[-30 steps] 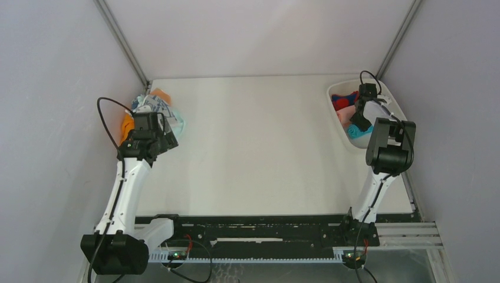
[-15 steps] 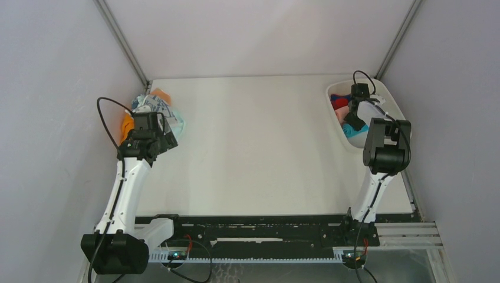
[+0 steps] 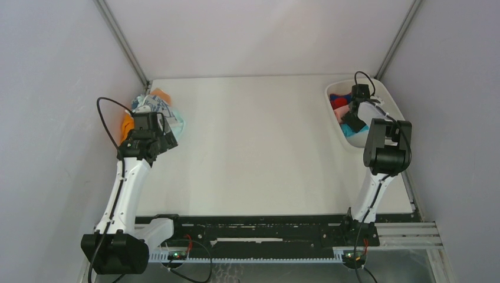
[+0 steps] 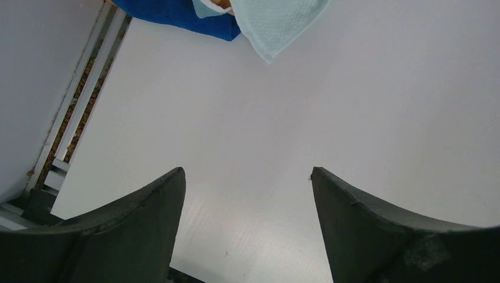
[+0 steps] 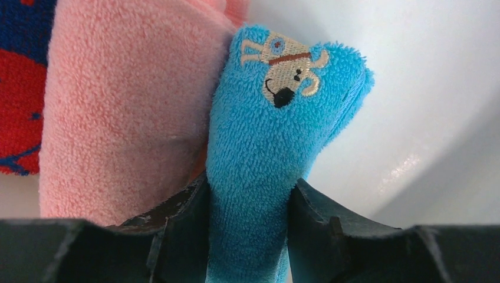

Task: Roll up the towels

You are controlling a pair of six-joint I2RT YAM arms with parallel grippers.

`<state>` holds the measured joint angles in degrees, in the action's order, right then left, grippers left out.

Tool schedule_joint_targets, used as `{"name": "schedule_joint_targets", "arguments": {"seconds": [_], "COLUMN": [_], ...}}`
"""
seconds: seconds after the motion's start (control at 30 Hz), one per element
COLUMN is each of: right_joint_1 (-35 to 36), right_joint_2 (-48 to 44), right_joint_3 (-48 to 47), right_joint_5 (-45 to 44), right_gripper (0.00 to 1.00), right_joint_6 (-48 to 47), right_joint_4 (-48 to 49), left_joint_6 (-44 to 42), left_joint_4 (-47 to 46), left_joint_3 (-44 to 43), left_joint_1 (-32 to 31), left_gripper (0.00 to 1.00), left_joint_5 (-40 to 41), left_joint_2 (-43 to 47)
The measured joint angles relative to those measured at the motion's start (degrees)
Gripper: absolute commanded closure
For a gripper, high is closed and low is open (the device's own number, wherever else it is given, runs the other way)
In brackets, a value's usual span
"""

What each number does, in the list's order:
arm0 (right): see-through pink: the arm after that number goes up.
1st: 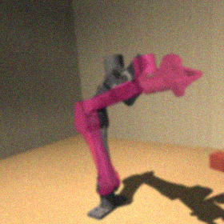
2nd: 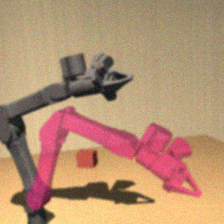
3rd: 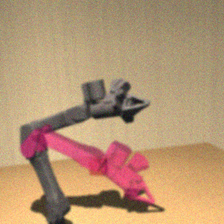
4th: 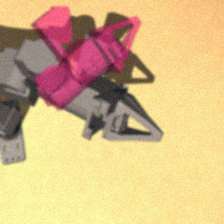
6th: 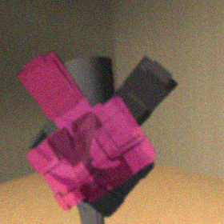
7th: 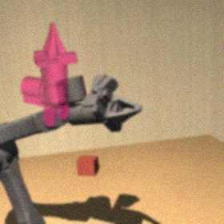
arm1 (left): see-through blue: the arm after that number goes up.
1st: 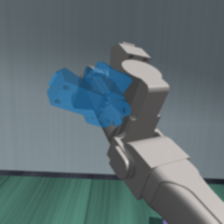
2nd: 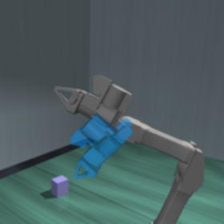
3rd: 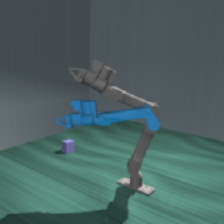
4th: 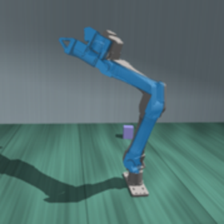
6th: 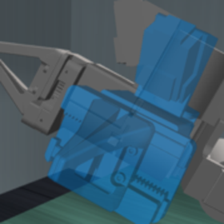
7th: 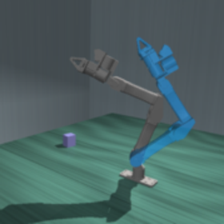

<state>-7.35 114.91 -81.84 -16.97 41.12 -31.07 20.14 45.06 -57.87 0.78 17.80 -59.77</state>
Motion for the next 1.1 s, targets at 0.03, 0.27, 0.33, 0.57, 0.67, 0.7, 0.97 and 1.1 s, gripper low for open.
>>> {"name": "schedule_joint_targets", "arguments": {"seconds": [0.03,0.27,0.33,0.57,0.67,0.7,0.97,1.1], "right_joint_1": [0.0,-0.1,-0.1,-0.4,-0.5,-0.5,-0.5,-0.5], "right_joint_2": [-0.2,-3.9,-4.7,-5.1,-5.1,-5.1,-6.8,-9.0], "right_joint_3": [0.3,3.6,4.4,5.4,5.4,5.4,5.7,6.2], "right_joint_5": [0.2,2.0,2.7,5.2,5.8,5.9,6.0,6.0], "right_gripper": [0.57,0.55,0.54,0.45,0.45,0.45,0.43,0.4], "right_joint_6": [0.1,0.9,1.5,3.2,3.7,3.9,4.1,4.1], "right_joint_4": [0.1,0.4,0.7,1.9,2.2,2.2,2.0,1.9], "left_joint_6": [0.0,0.0,0.0,0.0,0.0,0.0,0.0,0.0], "left_joint_4": [0.0,0.0,0.0,0.0,0.0,0.0,0.0,0.0], "left_joint_3": [0.0,0.0,0.0,0.0,0.0,0.0,0.0,0.0], "left_joint_1": [0.0,0.0,0.0,0.0,0.0,0.0,0.0,0.0], "left_gripper": [0.17,0.17,0.17,0.17,0.17,0.17,0.17,0.18], "left_joint_5": [0.0,0.0,0.0,0.0,0.0,0.0,0.0,0.0], "left_joint_2": [0.0,0.0,0.0,0.0,0.0,0.0,-0.3,-0.3]}}
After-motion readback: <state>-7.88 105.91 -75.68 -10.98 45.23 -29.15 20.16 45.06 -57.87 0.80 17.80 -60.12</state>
